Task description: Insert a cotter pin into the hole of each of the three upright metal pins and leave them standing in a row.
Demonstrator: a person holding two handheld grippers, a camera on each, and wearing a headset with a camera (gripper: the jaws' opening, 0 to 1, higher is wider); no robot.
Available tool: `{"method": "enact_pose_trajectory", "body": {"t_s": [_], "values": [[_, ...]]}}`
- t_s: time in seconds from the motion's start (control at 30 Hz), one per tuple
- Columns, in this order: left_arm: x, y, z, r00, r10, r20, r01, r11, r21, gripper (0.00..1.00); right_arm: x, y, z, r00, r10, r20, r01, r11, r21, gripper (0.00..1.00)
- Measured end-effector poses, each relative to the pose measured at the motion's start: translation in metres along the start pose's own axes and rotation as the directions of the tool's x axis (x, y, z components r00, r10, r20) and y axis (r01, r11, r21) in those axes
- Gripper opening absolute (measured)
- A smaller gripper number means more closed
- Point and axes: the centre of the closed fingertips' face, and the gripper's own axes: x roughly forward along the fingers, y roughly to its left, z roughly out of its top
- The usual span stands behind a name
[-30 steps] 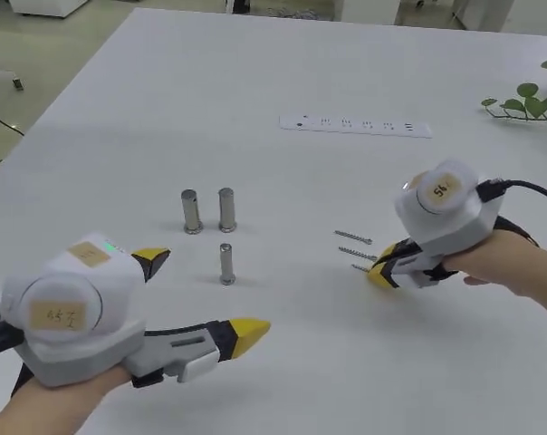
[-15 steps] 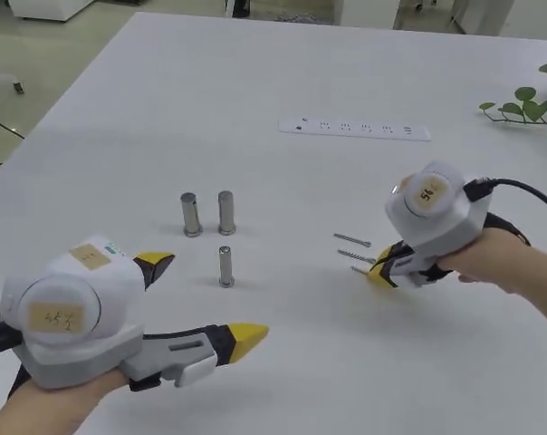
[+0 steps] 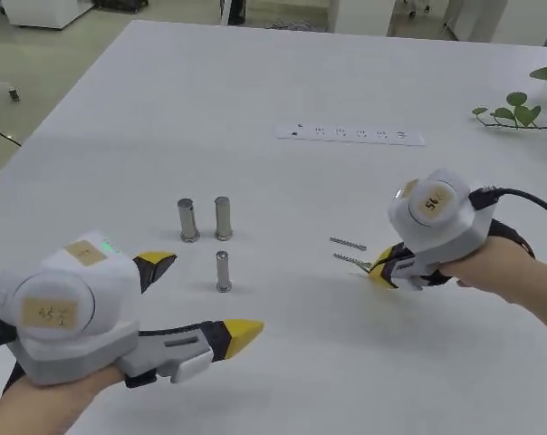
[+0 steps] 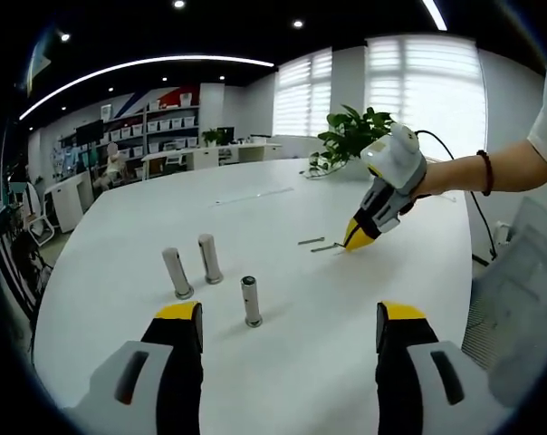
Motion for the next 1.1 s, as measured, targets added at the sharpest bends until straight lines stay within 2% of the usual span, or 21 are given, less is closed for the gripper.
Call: {"method": "enact_pose_trajectory", "body": {"t_s": [0.2, 0.43, 0.5, 0.7, 0.9, 1.1], "values": [[0.001, -0.003, 0.001, 0.9999, -0.012, -0.011, 0.012, 1.0, 0.019, 0.74, -0.002, 0.001, 0.002, 0.9997, -0.013, 0.02, 0.013, 1.0, -0.014, 0.01], [0.0, -0.005, 0.01, 0.9998, -0.022, -0.001, 0.022, 0.999, 0.027, 0.69, -0.012, 0.008, 0.017, 0.9967, -0.026, 0.077, 0.03, 0.998, -0.055, 0.01], [0.0, -0.006, 0.012, 0.9996, -0.029, 0.002, 0.029, 0.999, 0.018, 0.67, -0.016, 0.01, 0.026, 0.9927, -0.027, 0.118, 0.037, 0.995, -0.089, 0.01], [0.001, -0.007, 0.016, 0.9987, -0.049, 0.013, 0.049, 0.999, -0.02, 0.6, -0.026, 0.024, 0.046, 0.9813, -0.015, 0.192, 0.045, 0.987, -0.152, 0.01], [0.001, -0.013, 0.025, 0.9962, -0.083, 0.026, 0.084, 0.995, -0.049, 0.53, -0.038, 0.039, 0.066, 0.9623, 0.007, 0.272, 0.055, 0.974, -0.22, 0.01], [0.0, -0.021, 0.03, 0.9928, -0.115, 0.035, 0.117, 0.991, -0.06, 0.46, -0.046, 0.056, 0.077, 0.9501, 0.029, 0.31, 0.064, 0.956, -0.286, 0.02]]}}
